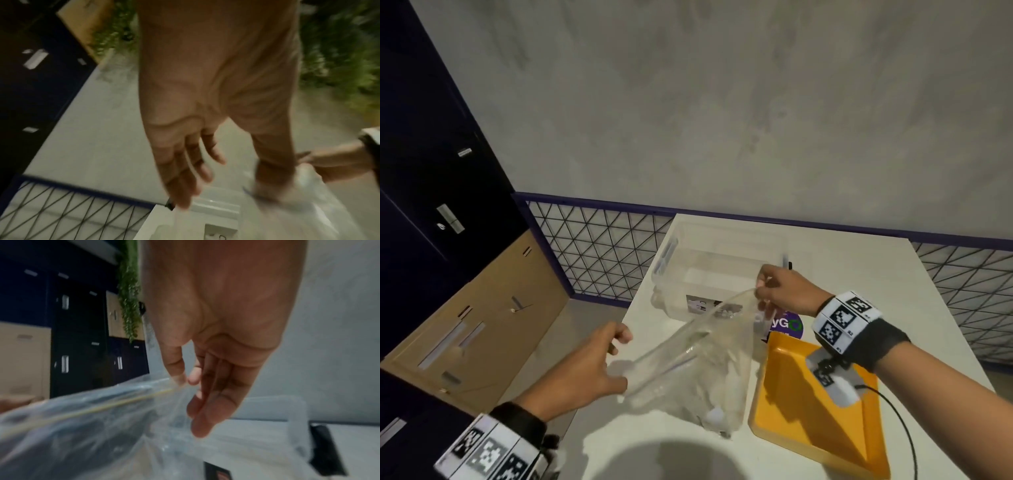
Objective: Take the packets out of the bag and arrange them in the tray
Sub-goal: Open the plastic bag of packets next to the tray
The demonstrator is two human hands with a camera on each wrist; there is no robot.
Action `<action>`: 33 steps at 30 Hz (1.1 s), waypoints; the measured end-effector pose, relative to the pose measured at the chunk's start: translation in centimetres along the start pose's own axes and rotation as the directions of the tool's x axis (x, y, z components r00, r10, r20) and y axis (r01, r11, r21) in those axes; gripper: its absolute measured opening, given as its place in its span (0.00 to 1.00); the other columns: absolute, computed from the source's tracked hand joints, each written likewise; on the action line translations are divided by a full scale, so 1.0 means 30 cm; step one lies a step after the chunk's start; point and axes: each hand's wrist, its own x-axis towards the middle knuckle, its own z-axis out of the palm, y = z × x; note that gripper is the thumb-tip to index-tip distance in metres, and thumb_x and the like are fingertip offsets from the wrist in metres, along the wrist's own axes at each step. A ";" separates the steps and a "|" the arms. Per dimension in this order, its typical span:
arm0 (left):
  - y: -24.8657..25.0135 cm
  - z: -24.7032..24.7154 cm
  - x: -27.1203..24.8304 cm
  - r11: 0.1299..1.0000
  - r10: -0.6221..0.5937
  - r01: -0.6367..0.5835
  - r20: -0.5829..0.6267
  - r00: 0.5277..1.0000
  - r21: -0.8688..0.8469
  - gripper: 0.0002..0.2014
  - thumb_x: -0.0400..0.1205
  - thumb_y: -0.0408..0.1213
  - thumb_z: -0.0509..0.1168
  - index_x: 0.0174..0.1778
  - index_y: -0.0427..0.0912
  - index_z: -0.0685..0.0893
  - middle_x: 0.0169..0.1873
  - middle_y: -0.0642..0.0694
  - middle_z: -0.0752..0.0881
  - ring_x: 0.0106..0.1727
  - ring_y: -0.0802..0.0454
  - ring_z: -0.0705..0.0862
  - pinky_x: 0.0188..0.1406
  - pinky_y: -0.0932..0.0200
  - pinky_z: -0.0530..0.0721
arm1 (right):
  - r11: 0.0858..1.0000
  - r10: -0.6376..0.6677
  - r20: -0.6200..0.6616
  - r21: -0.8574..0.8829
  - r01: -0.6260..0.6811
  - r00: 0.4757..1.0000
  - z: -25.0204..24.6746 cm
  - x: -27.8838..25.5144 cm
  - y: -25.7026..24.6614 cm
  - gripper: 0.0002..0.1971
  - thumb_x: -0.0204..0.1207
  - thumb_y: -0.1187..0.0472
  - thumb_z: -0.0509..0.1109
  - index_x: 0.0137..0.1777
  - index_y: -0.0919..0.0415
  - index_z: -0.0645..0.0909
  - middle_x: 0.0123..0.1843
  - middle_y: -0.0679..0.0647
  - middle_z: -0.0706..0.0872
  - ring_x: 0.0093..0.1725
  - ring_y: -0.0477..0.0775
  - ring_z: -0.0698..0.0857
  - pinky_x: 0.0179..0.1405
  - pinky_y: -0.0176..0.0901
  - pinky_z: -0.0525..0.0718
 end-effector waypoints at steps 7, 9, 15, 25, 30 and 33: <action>0.130 0.082 0.174 0.962 -0.010 0.004 -0.021 1.000 -0.272 0.23 0.79 0.40 0.70 0.69 0.49 0.73 0.61 0.50 0.81 0.53 0.53 0.82 0.54 0.59 0.79 | 0.970 -0.045 0.136 0.243 0.011 0.990 0.153 0.054 -0.166 0.13 0.80 0.67 0.62 0.62 0.63 0.67 0.39 0.57 0.80 0.34 0.50 0.81 0.33 0.41 0.81; 0.135 0.107 0.210 0.883 -0.122 0.099 -0.019 0.992 -0.459 0.06 0.85 0.35 0.62 0.53 0.39 0.82 0.50 0.40 0.87 0.40 0.48 0.86 0.39 0.57 0.83 | 0.996 0.009 0.183 0.087 -0.026 0.983 0.193 0.021 -0.176 0.29 0.76 0.52 0.70 0.69 0.57 0.58 0.49 0.55 0.76 0.44 0.51 0.79 0.38 0.42 0.81; 0.131 0.111 0.245 0.651 -0.238 0.120 -0.052 0.970 -0.750 0.08 0.86 0.30 0.57 0.50 0.33 0.81 0.44 0.34 0.88 0.37 0.43 0.89 0.33 0.55 0.89 | 0.972 0.023 0.215 -0.234 0.029 0.976 0.325 -0.117 -0.080 0.60 0.68 0.48 0.76 0.77 0.43 0.24 0.80 0.59 0.58 0.60 0.59 0.81 0.61 0.50 0.80; 0.008 0.087 0.259 -0.098 -0.322 0.182 0.204 0.925 -0.978 0.06 0.83 0.28 0.58 0.43 0.33 0.77 0.22 0.42 0.82 0.24 0.50 0.86 0.31 0.55 0.90 | 0.567 0.223 0.430 0.673 -0.475 0.875 0.152 -0.113 0.114 0.13 0.78 0.64 0.65 0.57 0.72 0.77 0.50 0.73 0.86 0.37 0.61 0.90 0.40 0.51 0.91; -0.073 0.127 0.211 -0.080 -0.261 0.306 0.316 0.912 -0.949 0.23 0.58 0.27 0.79 0.49 0.32 0.85 0.40 0.41 0.82 0.36 0.49 0.79 0.31 0.58 0.85 | 0.234 0.137 0.367 0.890 -0.390 0.920 0.129 -0.061 0.114 0.20 0.59 0.72 0.78 0.53 0.78 0.82 0.54 0.76 0.85 0.48 0.69 0.89 0.47 0.57 0.89; -0.079 0.137 0.164 0.104 -0.222 0.415 0.385 0.896 -0.904 0.10 0.73 0.30 0.70 0.47 0.30 0.90 0.37 0.38 0.82 0.34 0.49 0.82 0.32 0.58 0.88 | 0.137 0.132 0.333 0.927 -0.349 0.934 0.138 -0.045 0.105 0.08 0.71 0.72 0.65 0.42 0.77 0.84 0.50 0.77 0.86 0.46 0.69 0.89 0.48 0.58 0.87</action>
